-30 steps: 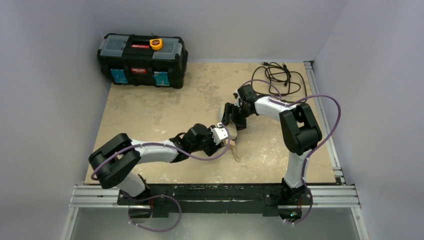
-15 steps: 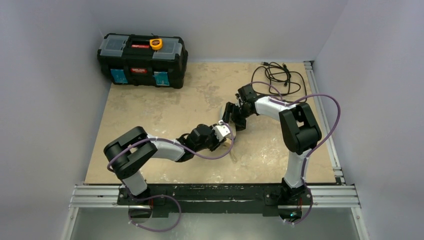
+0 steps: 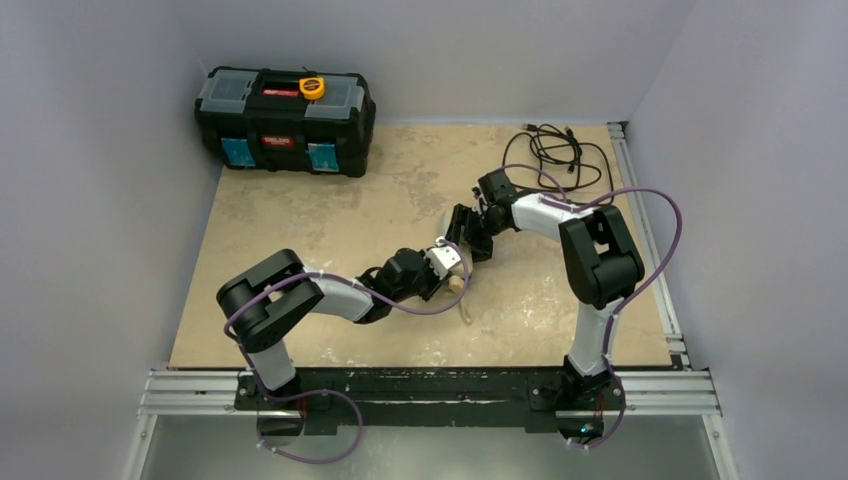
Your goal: Open the umbrella
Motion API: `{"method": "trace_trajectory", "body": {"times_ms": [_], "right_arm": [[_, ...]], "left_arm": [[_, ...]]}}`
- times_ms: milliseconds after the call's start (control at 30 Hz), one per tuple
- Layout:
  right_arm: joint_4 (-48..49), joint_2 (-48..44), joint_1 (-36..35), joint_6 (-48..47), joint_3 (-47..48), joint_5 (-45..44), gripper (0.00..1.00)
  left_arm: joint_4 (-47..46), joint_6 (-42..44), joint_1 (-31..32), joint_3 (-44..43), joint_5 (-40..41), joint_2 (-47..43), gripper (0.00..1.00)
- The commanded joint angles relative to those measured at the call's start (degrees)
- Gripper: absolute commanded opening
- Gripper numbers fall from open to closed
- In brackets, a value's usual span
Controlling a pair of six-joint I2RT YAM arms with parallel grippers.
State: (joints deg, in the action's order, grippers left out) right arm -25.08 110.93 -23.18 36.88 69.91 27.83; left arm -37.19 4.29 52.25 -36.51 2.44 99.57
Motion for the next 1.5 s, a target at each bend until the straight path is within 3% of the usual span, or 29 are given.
{"method": "trace_trajectory", "body": {"times_ms": [0,133,467,500,567,600,667,867,1467], "right_arm": [[-0.88,2.17,-1.08,-1.52,-3.54,-2.54,0.11],[-1.08,2.92,-1.07,-3.59,-3.83,-3.56,0.05],[-1.90,3.42,-0.87,-3.01,-2.95,-5.23,0.01],[-1.90,3.58,-0.84,-2.70,-2.82,-4.72,0.01],[-1.88,4.07,-0.74,-2.27,-2.43,-3.41,0.01],[-1.90,4.33,-0.79,-2.13,-2.27,-3.08,0.01],[-1.82,4.46,-0.80,-2.17,-2.14,-2.50,0.01],[-1.25,4.11,-0.76,-2.66,-3.21,-1.05,0.00],[-1.56,4.96,0.37,-6.23,-2.88,1.84,0.00]], "left_arm": [[-8.50,-2.01,-0.63,-1.51,-0.05,-3.94,0.24],[-6.03,-2.69,-2.55,-2.39,-0.60,-4.84,0.00],[-4.49,-1.92,-7.39,-0.53,-7.38,-6.52,0.00],[-4.92,-0.76,-6.42,0.52,-7.72,-7.17,0.04],[-5.82,0.41,-4.78,2.42,-7.64,-8.09,0.31],[-5.99,0.03,-4.46,2.97,-8.11,-8.51,0.40],[-5.65,-1.13,-4.05,3.05,-8.41,-8.91,0.45],[-6.24,-1.31,-3.03,2.62,-9.66,-8.21,0.50],[-9.02,5.15,-3.05,3.73,-11.60,-3.21,0.48]]}}
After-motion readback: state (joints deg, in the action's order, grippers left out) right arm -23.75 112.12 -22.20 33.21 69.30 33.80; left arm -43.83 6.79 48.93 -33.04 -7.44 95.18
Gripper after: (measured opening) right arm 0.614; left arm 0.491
